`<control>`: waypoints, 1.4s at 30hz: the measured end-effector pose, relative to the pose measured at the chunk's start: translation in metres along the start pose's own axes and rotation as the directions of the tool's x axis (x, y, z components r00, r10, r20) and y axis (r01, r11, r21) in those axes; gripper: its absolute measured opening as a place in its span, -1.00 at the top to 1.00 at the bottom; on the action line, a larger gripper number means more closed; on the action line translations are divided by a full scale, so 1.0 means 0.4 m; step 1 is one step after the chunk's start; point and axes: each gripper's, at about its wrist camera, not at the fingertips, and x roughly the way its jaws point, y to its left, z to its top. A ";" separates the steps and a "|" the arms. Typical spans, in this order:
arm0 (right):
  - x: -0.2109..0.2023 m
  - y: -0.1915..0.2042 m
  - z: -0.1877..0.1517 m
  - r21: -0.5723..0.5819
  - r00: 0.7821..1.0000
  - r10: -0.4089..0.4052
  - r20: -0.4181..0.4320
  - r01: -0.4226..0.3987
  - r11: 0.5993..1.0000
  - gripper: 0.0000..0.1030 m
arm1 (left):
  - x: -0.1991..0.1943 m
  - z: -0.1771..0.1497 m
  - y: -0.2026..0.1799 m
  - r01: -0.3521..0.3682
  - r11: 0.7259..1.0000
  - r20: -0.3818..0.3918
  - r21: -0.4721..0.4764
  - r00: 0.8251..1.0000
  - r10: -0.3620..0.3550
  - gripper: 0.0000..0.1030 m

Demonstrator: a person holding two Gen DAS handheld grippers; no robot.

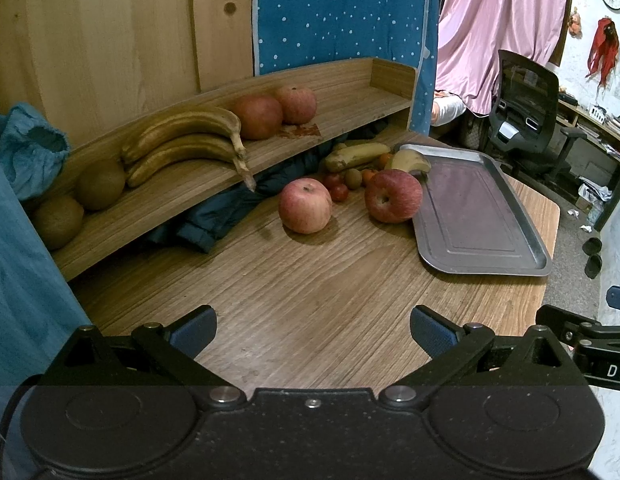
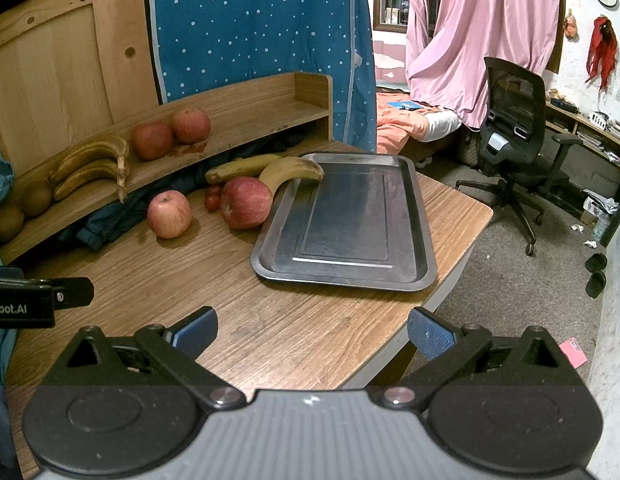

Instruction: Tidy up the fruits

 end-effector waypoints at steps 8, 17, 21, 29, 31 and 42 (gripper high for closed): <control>0.005 -0.009 0.000 -0.006 1.000 0.006 -0.008 -0.006 1.000 -1.00 | 0.002 -0.004 -0.002 -0.008 1.000 -0.011 -0.008 1.000 0.008 -0.99; 0.049 -0.013 0.042 -0.095 0.997 0.073 -0.020 -0.075 0.993 -1.00 | 0.039 0.006 -0.018 -0.080 0.993 -0.042 -0.084 0.996 0.077 -0.99; 0.086 -0.022 0.080 -0.189 0.989 0.149 -0.021 -0.150 0.970 -1.00 | 0.050 0.022 -0.027 -0.159 0.974 -0.054 -0.159 0.987 0.152 -0.99; 0.170 -0.040 0.168 -0.340 0.950 0.302 -0.085 -0.312 0.887 -1.00 | 0.059 0.069 -0.026 -0.314 0.901 -0.087 -0.300 0.949 0.302 -0.99; 0.190 -0.032 0.188 -0.369 0.938 0.332 -0.098 -0.344 0.864 -1.00 | 0.062 0.078 -0.013 -0.335 0.885 -0.101 -0.324 0.942 0.320 -0.99; 0.318 0.041 0.234 -0.452 0.929 0.337 -0.151 -0.369 0.812 -1.00 | 0.183 0.138 0.042 -0.285 0.912 -0.129 -0.294 0.958 0.257 -0.99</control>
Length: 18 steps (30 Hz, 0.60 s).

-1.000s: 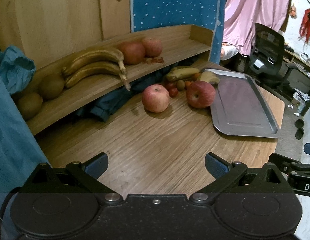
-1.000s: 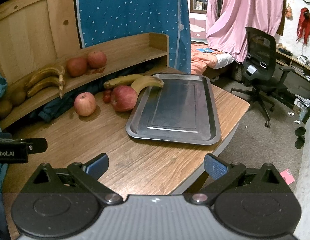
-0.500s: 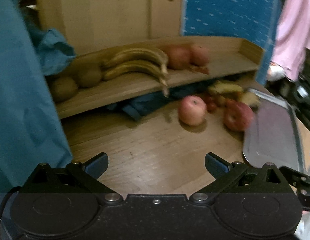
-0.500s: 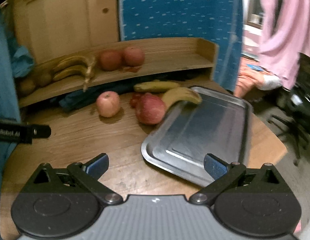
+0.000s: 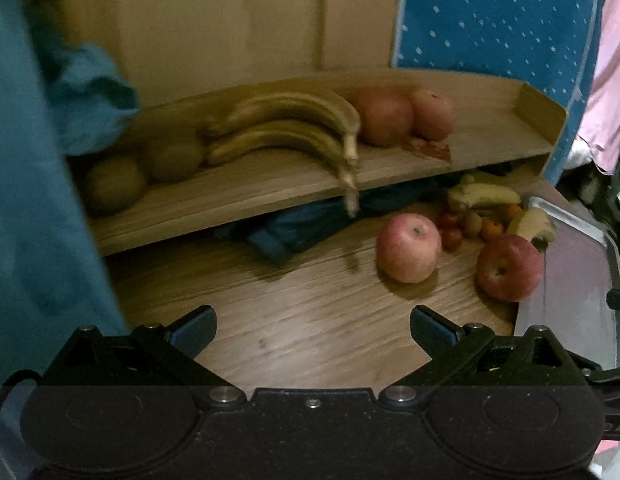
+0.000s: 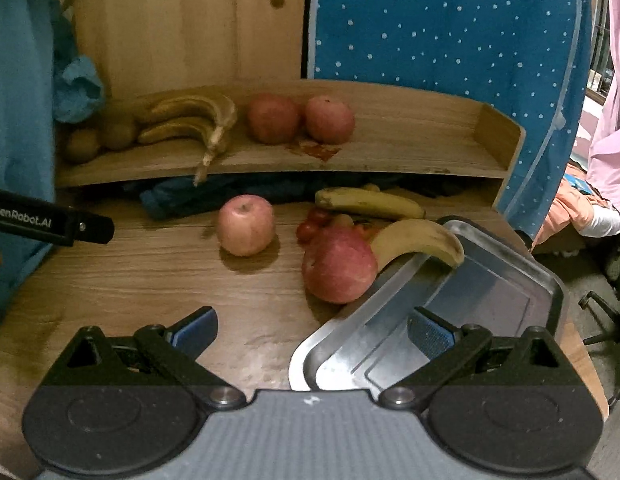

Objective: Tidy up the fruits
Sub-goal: 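Move the left tool toward the red apple on the table and close on it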

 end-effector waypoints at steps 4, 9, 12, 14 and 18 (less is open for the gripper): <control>0.050 -0.004 0.015 -0.002 0.999 -0.021 -0.039 0.021 1.000 -1.00 | 0.064 0.026 -0.016 0.050 0.998 -0.025 0.028 0.998 -0.050 -0.99; 0.111 0.001 0.032 -0.007 0.996 -0.062 -0.070 0.061 0.998 -1.00 | 0.138 0.058 -0.020 0.110 0.993 -0.050 0.053 0.993 -0.107 -0.99; 0.143 0.005 0.041 -0.007 0.992 -0.093 -0.082 0.093 0.996 -0.99 | 0.176 0.076 -0.029 0.145 0.987 -0.063 0.071 0.988 -0.140 -0.99; 0.159 0.005 0.046 -0.003 0.989 -0.120 -0.084 0.120 0.993 -0.99 | 0.195 0.086 -0.035 0.166 0.983 -0.069 0.081 0.985 -0.161 -0.99; 0.182 -0.001 0.054 -0.001 0.987 -0.134 -0.091 0.134 0.991 -0.99 | 0.223 0.102 -0.057 0.205 0.974 -0.081 0.094 0.977 -0.198 -0.99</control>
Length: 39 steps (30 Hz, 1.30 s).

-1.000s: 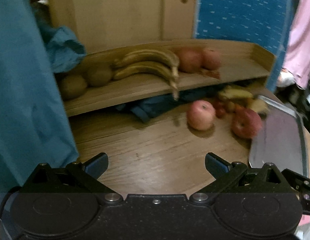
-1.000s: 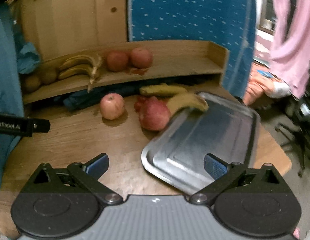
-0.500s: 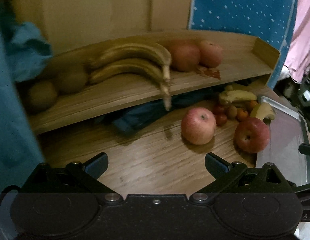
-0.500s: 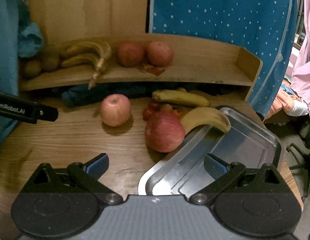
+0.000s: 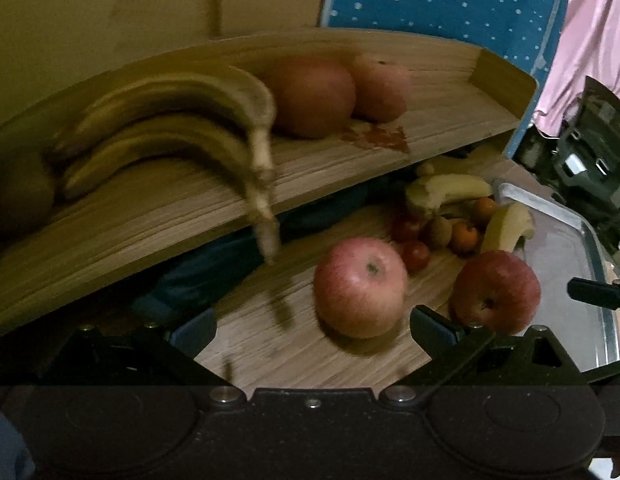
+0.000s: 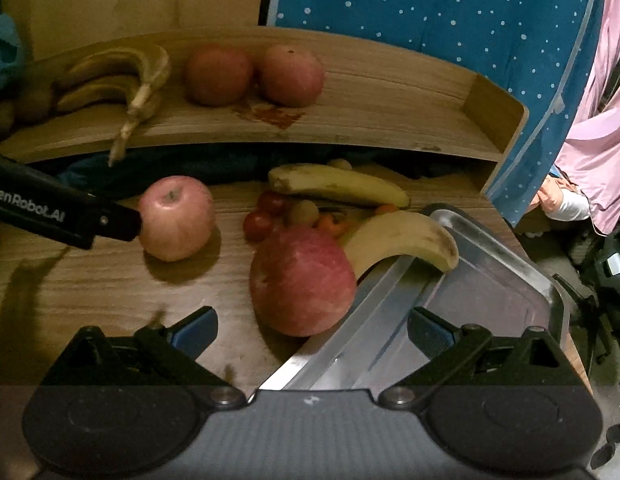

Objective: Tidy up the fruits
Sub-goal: 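Move the left tool toward the red apple on the table and close on it, then grasp the large red apple beside the tray with the right tool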

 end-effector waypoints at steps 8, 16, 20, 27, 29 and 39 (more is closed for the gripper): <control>0.036 -0.007 0.014 -0.024 1.000 0.017 -0.009 -0.018 1.000 -0.90 | 0.044 0.012 -0.026 0.009 1.000 -0.027 0.005 1.000 -0.009 -0.99; 0.054 -0.029 0.025 -0.025 0.997 0.074 0.007 -0.073 0.997 -0.76 | 0.077 0.027 -0.041 -0.017 1.000 -0.027 -0.017 0.999 0.017 -0.98; 0.065 -0.038 0.029 -0.018 0.993 0.114 -0.004 -0.114 0.993 -0.67 | 0.091 0.032 -0.048 -0.010 1.000 -0.039 -0.029 0.999 0.009 -0.94; 0.077 -0.055 0.030 0.022 0.986 0.166 -0.012 -0.165 0.986 -0.43 | 0.111 0.044 -0.064 0.017 0.999 -0.051 -0.029 0.999 -0.018 -0.73; 0.079 -0.057 0.031 0.028 0.983 0.183 -0.012 -0.183 0.983 -0.36 | 0.119 0.044 -0.066 0.020 0.999 -0.061 -0.031 0.998 -0.022 -0.65; 0.087 -0.061 0.029 0.052 0.980 0.199 -0.019 -0.198 0.979 -0.35 | 0.147 0.044 -0.069 0.022 0.999 -0.087 -0.041 0.996 -0.026 -0.38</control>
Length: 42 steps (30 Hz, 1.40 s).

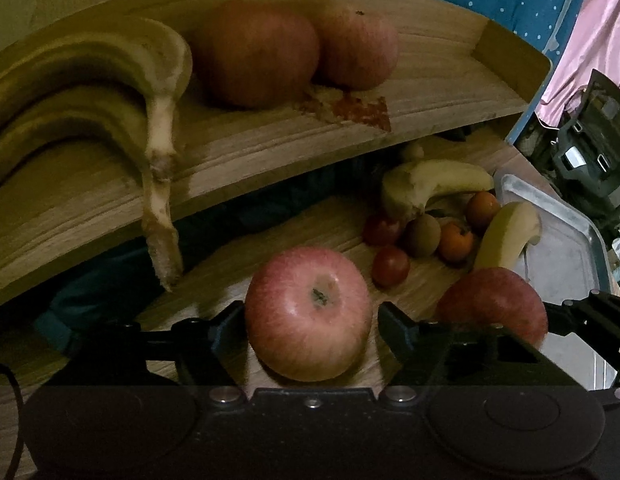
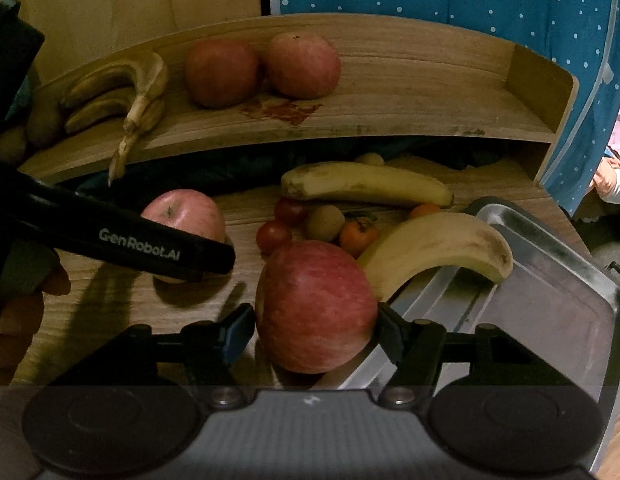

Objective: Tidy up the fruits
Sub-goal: 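Grasp the large red apple beside the tray with the right tool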

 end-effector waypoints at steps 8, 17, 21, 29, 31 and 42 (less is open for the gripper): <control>0.008 0.004 0.002 0.016 1.000 -0.011 -0.007 0.011 1.000 -0.34 | 0.000 0.000 0.002 -0.011 1.000 0.004 0.007 1.000 0.011 -0.29; 0.003 0.010 -0.001 0.036 0.999 -0.030 -0.010 0.030 0.999 -0.32 | -0.006 -0.008 0.004 -0.019 1.000 -0.001 -0.008 1.000 0.019 -0.28; -0.001 0.021 -0.004 0.042 0.999 -0.036 -0.013 0.037 0.998 -0.32 | -0.017 -0.023 0.007 -0.025 0.999 -0.003 -0.020 1.000 0.025 -0.28; -0.018 0.036 -0.024 0.052 1.000 -0.006 -0.009 0.006 0.999 -0.32 | -0.047 -0.068 0.017 -0.031 0.998 -0.008 -0.052 1.000 0.030 -0.27; -0.024 0.039 -0.030 0.054 1.000 0.002 -0.007 -0.001 0.999 -0.32 | -0.057 -0.081 0.019 -0.034 0.998 -0.007 -0.059 0.999 0.033 -0.27; -0.075 0.031 -0.052 0.056 1.000 0.018 0.020 -0.019 0.998 -0.32 | -0.097 -0.117 0.009 -0.011 0.997 0.016 -0.075 1.000 0.012 -0.27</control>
